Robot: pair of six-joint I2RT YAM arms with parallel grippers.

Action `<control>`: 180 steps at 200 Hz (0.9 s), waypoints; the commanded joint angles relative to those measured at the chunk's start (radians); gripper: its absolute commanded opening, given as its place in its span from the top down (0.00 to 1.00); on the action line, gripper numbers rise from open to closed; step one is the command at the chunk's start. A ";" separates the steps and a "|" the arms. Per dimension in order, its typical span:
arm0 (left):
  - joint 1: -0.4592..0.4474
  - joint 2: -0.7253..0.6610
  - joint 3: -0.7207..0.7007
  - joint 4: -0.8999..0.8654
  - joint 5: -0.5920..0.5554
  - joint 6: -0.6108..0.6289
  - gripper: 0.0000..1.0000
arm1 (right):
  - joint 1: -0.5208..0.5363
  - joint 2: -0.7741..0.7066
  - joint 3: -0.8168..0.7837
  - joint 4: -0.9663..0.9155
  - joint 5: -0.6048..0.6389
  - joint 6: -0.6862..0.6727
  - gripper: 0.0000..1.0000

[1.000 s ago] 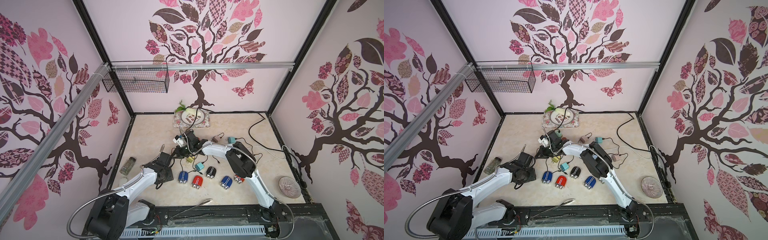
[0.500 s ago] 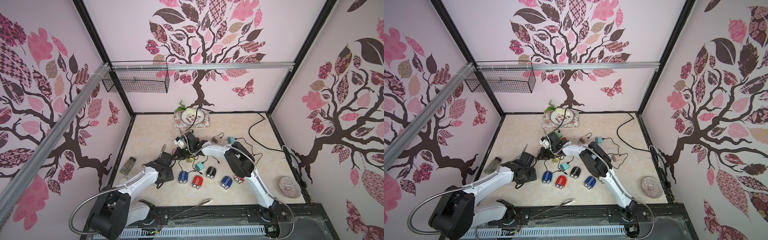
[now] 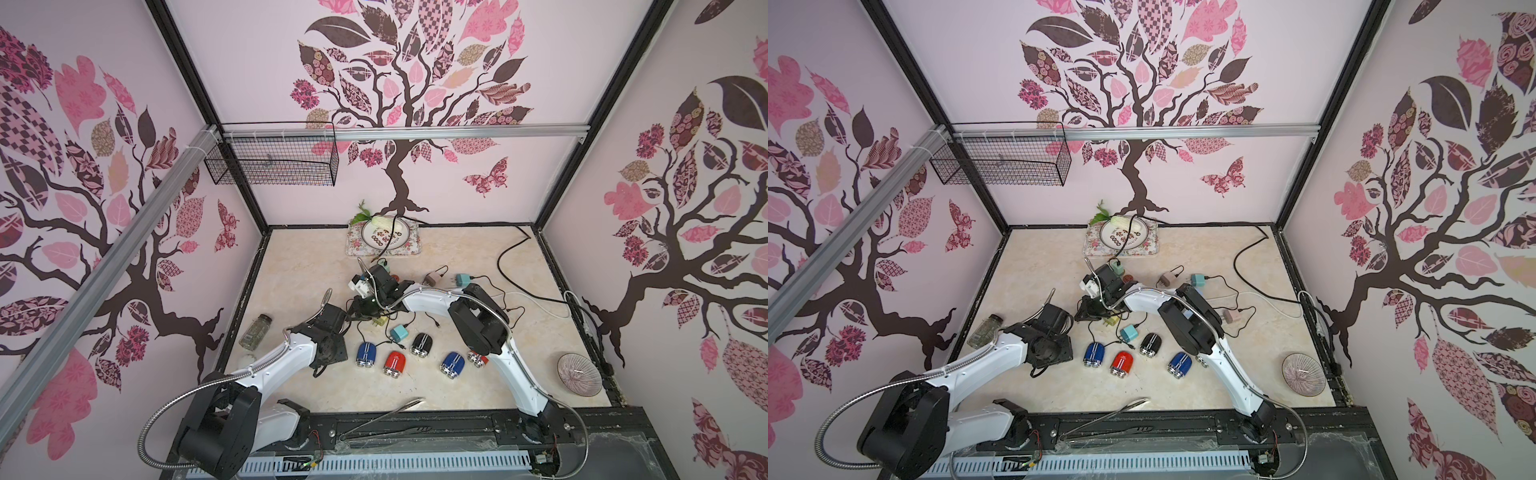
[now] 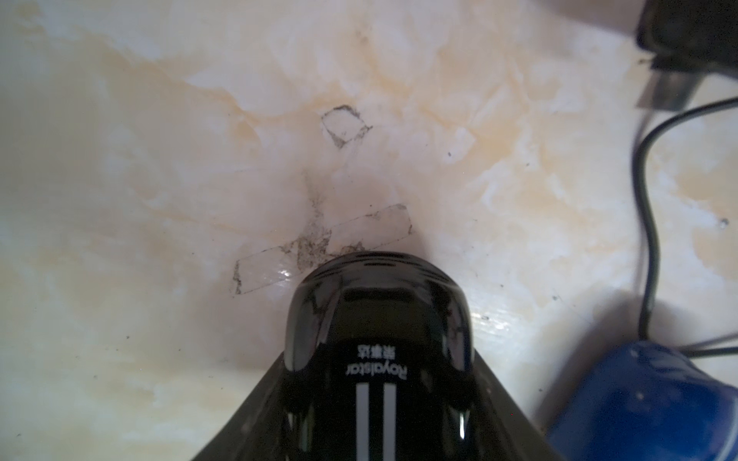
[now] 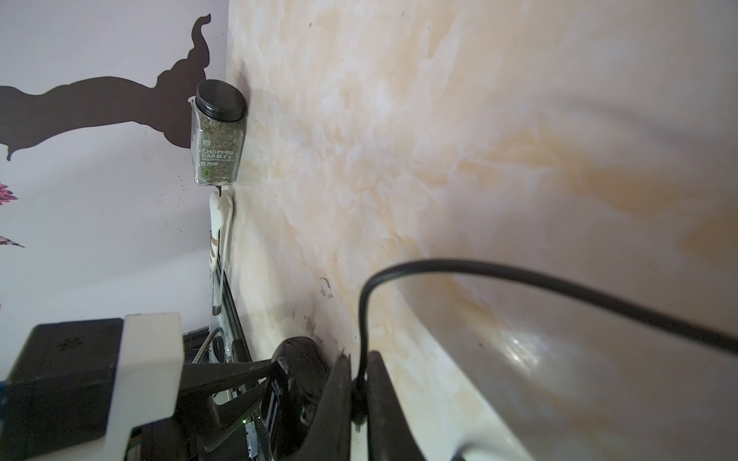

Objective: Unplug the electric shaver
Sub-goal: Place the electric shaver at the center of the board.

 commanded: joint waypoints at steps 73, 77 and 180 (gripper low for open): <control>-0.004 0.004 0.041 -0.007 -0.032 -0.004 0.37 | 0.007 0.027 -0.007 -0.014 0.008 -0.019 0.89; -0.003 0.003 0.040 -0.007 -0.032 -0.004 0.36 | 0.007 0.027 -0.007 -0.014 0.007 -0.019 0.89; -0.004 -0.090 0.067 -0.044 -0.106 -0.012 0.32 | 0.018 0.021 -0.006 -0.044 0.036 -0.038 0.88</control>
